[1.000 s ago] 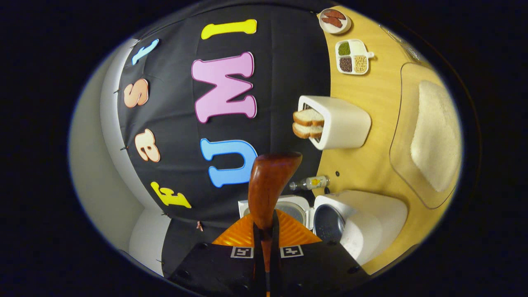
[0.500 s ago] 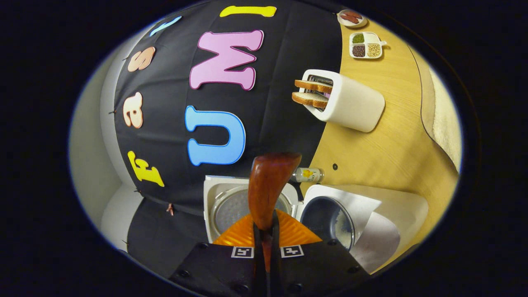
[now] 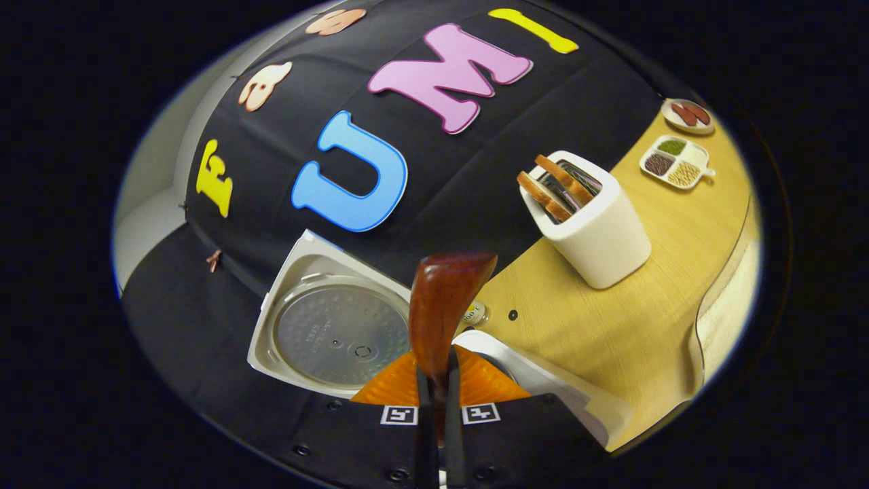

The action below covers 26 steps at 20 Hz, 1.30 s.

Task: Close the left gripper, press the button to open the rice cooker; take a wooden spoon from the chopstick holder with the right hand, scoop a spoonful of rice and pour it into the rice cooker, then put the wooden spoon back into the chopstick holder.

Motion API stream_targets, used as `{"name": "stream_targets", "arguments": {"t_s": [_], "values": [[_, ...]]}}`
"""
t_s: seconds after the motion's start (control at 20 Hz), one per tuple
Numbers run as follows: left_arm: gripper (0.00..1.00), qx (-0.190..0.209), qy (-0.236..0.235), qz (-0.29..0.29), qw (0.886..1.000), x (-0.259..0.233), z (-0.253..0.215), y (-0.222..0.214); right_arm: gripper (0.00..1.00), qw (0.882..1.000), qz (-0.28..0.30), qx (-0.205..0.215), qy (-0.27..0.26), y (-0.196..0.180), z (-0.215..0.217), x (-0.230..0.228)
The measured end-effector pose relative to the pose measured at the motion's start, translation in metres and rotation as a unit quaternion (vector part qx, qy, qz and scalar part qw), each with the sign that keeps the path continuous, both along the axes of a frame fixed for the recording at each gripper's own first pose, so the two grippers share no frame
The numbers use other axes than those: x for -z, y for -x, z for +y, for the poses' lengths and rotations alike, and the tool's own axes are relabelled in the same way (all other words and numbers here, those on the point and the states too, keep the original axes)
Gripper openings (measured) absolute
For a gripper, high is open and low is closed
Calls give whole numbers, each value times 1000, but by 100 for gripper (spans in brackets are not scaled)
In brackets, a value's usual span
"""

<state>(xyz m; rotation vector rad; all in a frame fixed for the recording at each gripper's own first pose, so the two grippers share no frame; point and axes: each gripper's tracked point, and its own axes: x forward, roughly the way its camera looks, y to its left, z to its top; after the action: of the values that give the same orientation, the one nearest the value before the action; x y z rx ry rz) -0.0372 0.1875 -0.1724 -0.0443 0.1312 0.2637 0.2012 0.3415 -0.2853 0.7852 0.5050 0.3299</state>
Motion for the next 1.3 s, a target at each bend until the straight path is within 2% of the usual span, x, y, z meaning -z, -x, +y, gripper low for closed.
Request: {"name": "stream_targets", "arguments": {"t_s": [0.15, 0.3, 0.65, 0.75, 0.8, 0.95, 1.15, 1.3], "values": [[96, -2, 2, 2, 1000, 3, 3, -2, 9, 996, -30, -38, 73, -3, 16, -4], [97, -3, 5, 4, 1000, 6, 5, -3, 9, 986, -64, -64, 141, -3, 30, -9], [97, -7, 10, 11, 1000, 14, 14, 0, 9, 949, -135, -122, 258, -5, 61, -19], [100, -9, 12, 11, 1000, 15, 16, 2, 9, 932, -156, -141, 294, -3, 65, -19], [97, -9, 13, 11, 1000, 15, 16, 2, 8, 921, -171, -154, 315, -1, 67, -20], [97, -6, 16, 13, 1000, 19, 16, 4, 9, 873, -227, -203, 382, 16, 85, -23], [97, -3, 22, 14, 1000, 21, 12, 7, 9, 809, -292, -257, 440, 41, 108, -26], [97, 2, 26, 12, 1000, 19, 6, 11, 9, 753, -341, -287, 484, 61, 118, -29]]}}
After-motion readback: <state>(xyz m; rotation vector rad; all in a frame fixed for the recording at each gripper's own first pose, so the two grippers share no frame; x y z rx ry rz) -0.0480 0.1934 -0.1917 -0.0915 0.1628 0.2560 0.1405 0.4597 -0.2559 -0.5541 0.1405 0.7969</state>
